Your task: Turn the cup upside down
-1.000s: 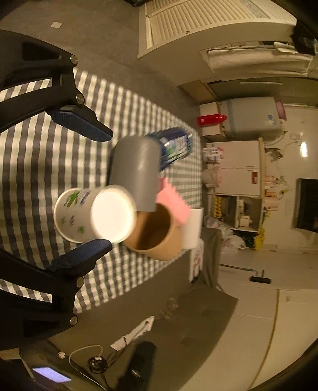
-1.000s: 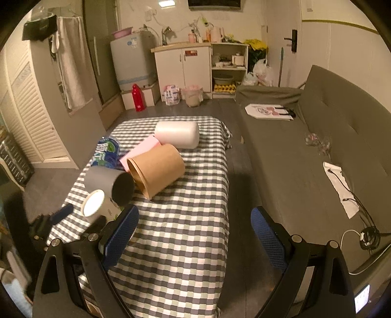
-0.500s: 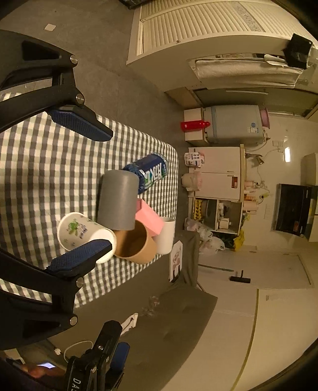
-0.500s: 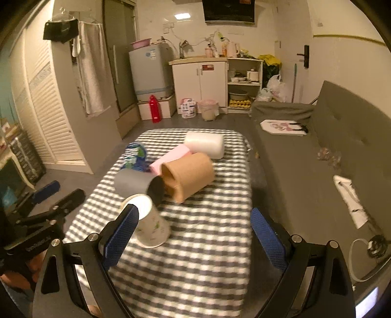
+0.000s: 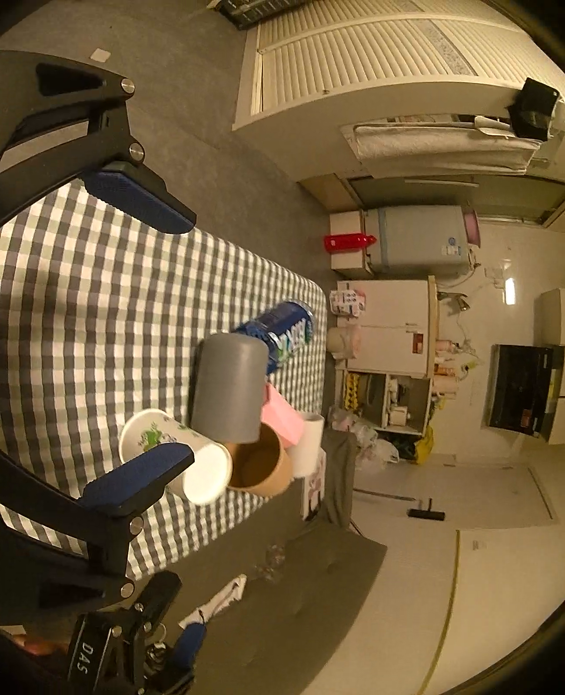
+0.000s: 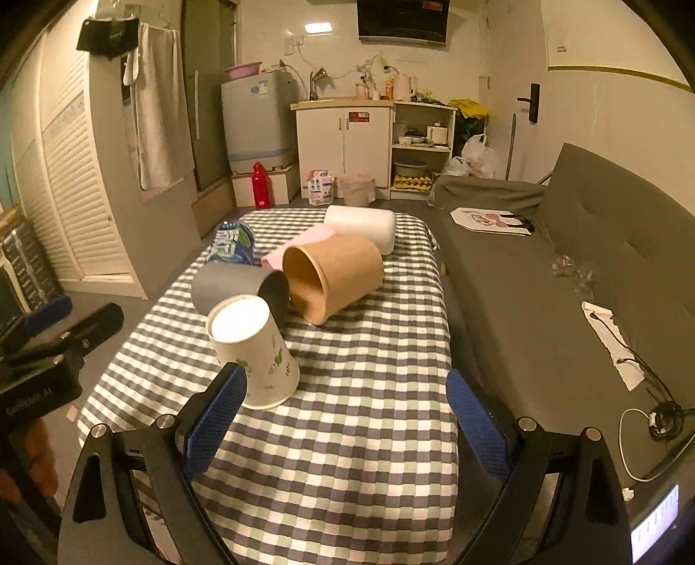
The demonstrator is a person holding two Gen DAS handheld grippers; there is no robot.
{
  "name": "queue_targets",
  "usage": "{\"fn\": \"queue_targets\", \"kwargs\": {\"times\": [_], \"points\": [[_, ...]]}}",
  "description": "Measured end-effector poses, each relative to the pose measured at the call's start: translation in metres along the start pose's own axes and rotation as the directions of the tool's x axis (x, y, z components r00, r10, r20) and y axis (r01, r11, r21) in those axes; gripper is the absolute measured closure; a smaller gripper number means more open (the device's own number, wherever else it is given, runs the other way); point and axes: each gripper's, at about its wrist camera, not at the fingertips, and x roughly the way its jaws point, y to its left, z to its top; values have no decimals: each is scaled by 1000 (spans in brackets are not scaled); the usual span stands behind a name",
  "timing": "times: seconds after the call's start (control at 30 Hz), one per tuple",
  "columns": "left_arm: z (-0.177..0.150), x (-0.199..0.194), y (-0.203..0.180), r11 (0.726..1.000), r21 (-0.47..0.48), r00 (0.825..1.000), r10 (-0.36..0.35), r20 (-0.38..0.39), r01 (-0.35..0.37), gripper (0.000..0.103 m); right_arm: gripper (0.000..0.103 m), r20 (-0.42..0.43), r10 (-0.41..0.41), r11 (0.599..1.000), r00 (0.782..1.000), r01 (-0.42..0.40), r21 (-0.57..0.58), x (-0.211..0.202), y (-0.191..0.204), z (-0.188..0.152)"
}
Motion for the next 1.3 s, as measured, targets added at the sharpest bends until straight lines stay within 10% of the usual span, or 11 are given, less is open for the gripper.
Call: {"fn": "queue_targets", "kwargs": {"times": [1.3], "points": [[-13, 11, 9, 999, -25, 999, 28, -33, -29, 3, 0, 4, -34, 999, 999, 34, 10, 13, 5, 0]]}}
